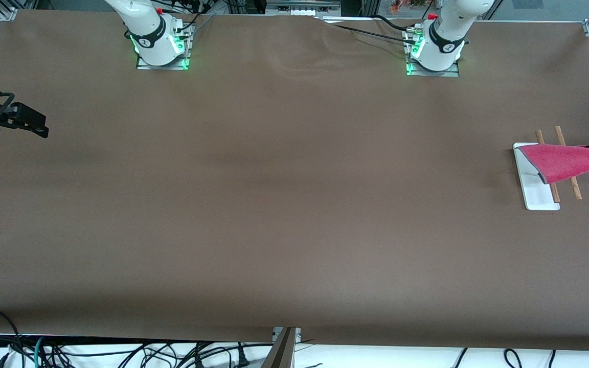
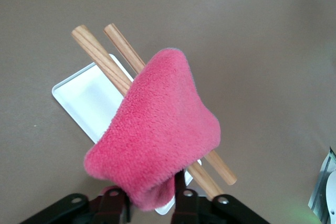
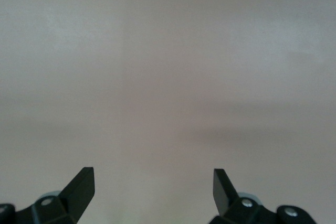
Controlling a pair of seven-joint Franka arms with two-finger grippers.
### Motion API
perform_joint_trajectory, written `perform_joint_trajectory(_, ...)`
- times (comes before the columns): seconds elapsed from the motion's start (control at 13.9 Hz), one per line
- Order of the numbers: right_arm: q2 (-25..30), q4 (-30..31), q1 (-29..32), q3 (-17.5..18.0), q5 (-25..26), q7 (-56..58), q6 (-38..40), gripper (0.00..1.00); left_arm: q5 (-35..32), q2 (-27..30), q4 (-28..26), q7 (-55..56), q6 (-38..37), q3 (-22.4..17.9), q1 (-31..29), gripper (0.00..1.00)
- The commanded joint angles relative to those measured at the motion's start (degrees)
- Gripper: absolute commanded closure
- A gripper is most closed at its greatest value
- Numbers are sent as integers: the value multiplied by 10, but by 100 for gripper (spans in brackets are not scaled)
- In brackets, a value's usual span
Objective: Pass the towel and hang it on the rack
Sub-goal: 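Lower the towel over the wooden dowels and open the left gripper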
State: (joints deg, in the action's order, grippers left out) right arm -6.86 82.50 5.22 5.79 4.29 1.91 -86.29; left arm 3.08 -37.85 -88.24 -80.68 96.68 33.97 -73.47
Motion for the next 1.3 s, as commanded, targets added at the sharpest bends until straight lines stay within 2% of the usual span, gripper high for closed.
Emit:
perform_joint_trajectory(0.0,3,0,7,-1,-2,8,-2,0,-13,-26,30,-19,-14,0,3,0)
perform_joint_trajectory(0.5,-4,-6,1,3,-1,11,0,0,-16,-39,68,-26,-14,-14,2,0)
perform_joint_trajectory(0.87,-4,-7,-4,5,0,11,2,0,-18,-25,85,-16,-22,-11,9,0)
perform_joint_trajectory(1.01,-3,-7,-10,5,1,10,2,0,-19,-17,87,20,-30,-10,23,0)
perform_joint_trajectory(1.23,-3,-6,-10,3,2,11,2,0,-19,28,87,117,-54,-6,32,0)
